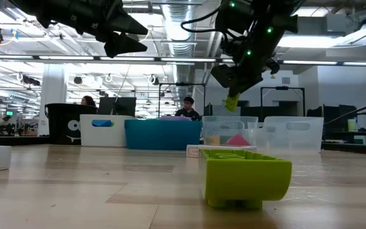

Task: Pick & Place Toys
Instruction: Put the left green game piece into the left transparent bin, then put the small green game piece into the left transparent bin

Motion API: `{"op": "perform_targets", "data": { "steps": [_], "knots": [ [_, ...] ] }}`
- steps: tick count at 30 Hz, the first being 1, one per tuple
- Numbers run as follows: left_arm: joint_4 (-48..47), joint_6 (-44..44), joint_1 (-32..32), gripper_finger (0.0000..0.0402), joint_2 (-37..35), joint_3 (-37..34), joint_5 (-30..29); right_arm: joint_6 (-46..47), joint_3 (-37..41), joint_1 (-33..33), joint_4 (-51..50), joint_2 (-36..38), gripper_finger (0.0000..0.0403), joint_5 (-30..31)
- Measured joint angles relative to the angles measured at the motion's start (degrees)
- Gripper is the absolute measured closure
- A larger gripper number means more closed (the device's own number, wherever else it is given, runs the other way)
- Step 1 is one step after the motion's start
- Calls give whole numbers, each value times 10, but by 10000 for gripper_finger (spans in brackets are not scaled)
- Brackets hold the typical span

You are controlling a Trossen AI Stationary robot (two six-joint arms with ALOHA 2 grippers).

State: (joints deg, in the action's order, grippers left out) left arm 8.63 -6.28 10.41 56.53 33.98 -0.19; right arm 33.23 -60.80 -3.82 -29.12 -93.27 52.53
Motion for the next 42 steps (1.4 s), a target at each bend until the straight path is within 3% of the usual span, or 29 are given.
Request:
{"op": "perform_targets", "data": {
  "steps": [7, 18, 22, 25, 28, 37, 42],
  "knots": [
    [0, 0, 0, 101, 0, 0, 0, -2, 0, -21, 17, -6, 315, -1],
    [3, -3, 0, 101, 0, 0, 0, -45, 0, -13, 28, -9, 176, -4],
    [10, -2, -1, 101, 0, 0, 50, -95, 0, 39, 60, -9, 139, -1],
    [9, -2, -8, 101, 0, 0, 114, -110, 0, 97, 80, -9, 132, 8],
    [3, -1, -24, 101, 0, 0, 138, -98, 0, 165, 80, -9, 132, 35],
    [8, 47, -134, 101, 1, 0, 134, -8, 0, 319, 73, -9, 132, 59],
    [50, 73, -222, 101, 7, 0, 67, -16, 0, 347, 71, -9, 132, 60]
  ]
}}
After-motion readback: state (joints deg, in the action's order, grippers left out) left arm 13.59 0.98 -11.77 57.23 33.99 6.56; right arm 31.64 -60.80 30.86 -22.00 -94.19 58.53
